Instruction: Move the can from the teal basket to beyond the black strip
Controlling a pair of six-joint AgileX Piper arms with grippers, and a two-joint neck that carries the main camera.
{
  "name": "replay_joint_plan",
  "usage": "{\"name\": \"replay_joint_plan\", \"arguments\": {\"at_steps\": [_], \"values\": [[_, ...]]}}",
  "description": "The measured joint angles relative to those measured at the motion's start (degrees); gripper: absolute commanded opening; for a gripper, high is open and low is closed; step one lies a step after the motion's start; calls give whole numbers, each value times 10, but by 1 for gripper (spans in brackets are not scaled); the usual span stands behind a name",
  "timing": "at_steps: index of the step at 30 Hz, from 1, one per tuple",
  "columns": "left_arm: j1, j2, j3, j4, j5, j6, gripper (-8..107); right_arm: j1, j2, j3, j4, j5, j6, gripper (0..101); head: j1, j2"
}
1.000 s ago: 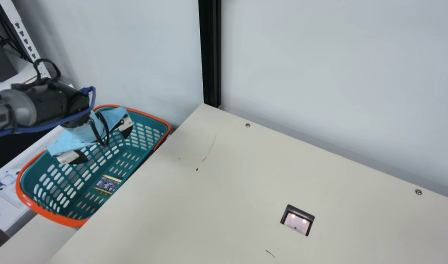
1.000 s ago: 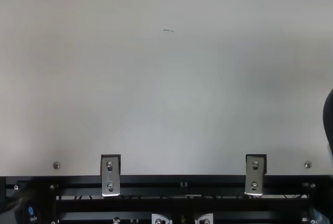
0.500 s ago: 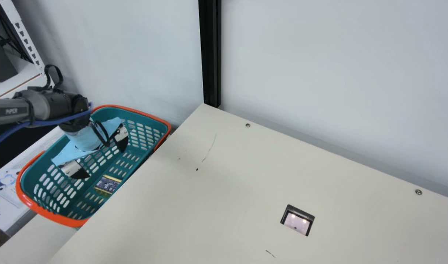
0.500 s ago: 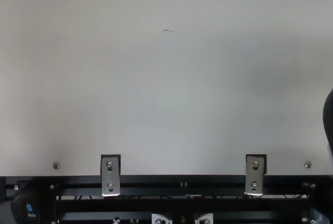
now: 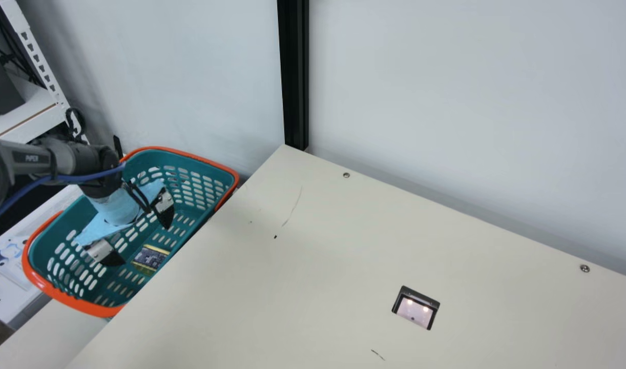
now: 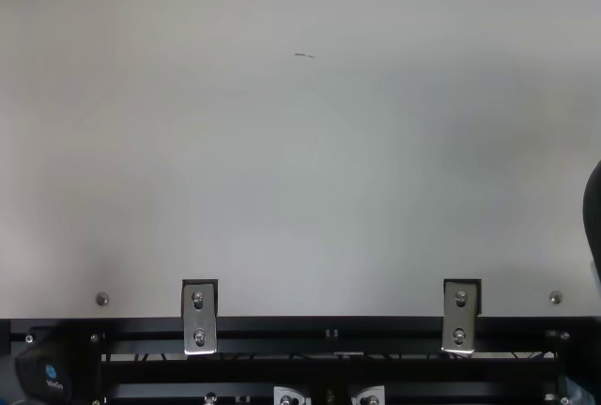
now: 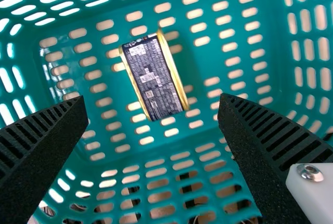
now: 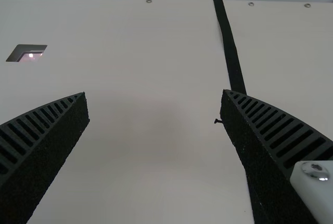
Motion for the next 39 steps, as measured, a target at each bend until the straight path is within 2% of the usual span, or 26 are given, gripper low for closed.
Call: {"name": "replay_joint_plan", "arguments": {"at_steps": [11, 20, 39], "values": [[13, 53, -17, -4, -15, 3, 90, 0, 0, 0, 0, 0, 0, 101, 0, 0], [14, 88, -33, -3, -40, -22, 90, 0, 0, 0, 0, 0, 0, 101, 0, 0], [6, 154, -75, 10, -55, -81, 90, 0, 0, 0, 0, 0, 0, 101, 0, 3]]}}
